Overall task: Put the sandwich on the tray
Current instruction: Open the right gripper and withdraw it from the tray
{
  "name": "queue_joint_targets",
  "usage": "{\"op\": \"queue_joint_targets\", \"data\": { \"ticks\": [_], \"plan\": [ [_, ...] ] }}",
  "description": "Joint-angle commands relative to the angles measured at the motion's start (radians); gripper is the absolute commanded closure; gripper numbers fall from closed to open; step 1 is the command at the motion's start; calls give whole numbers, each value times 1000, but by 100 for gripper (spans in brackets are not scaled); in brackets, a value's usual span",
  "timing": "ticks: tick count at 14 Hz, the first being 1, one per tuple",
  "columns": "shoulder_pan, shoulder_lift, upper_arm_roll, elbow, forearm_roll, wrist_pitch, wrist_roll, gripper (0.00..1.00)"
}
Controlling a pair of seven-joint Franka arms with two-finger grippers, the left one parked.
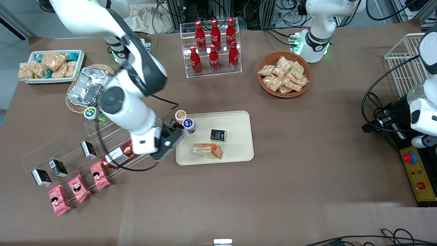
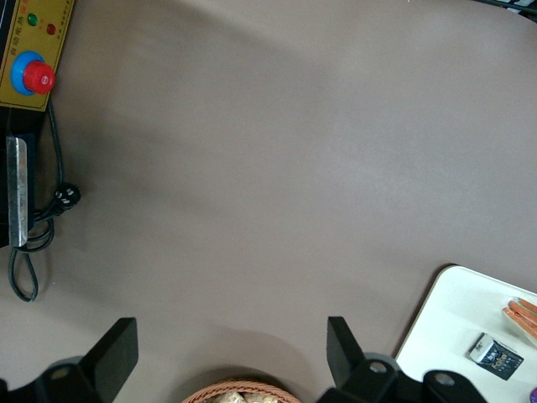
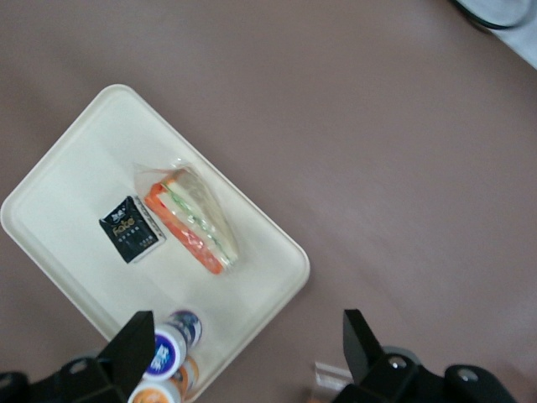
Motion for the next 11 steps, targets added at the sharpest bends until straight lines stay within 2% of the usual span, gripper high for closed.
{"op": "queue_joint_targets", "data": {
  "ticks": [1, 4, 8, 11],
  "plan": [
    [0, -86, -86, -22, 34, -87, 37, 1],
    [0, -149, -196, -20, 35, -221, 37, 1],
    [-1, -170, -348, 81, 17, -431, 39, 1],
    [-6, -172, -440, 109, 15, -502, 39, 1]
  ]
}}
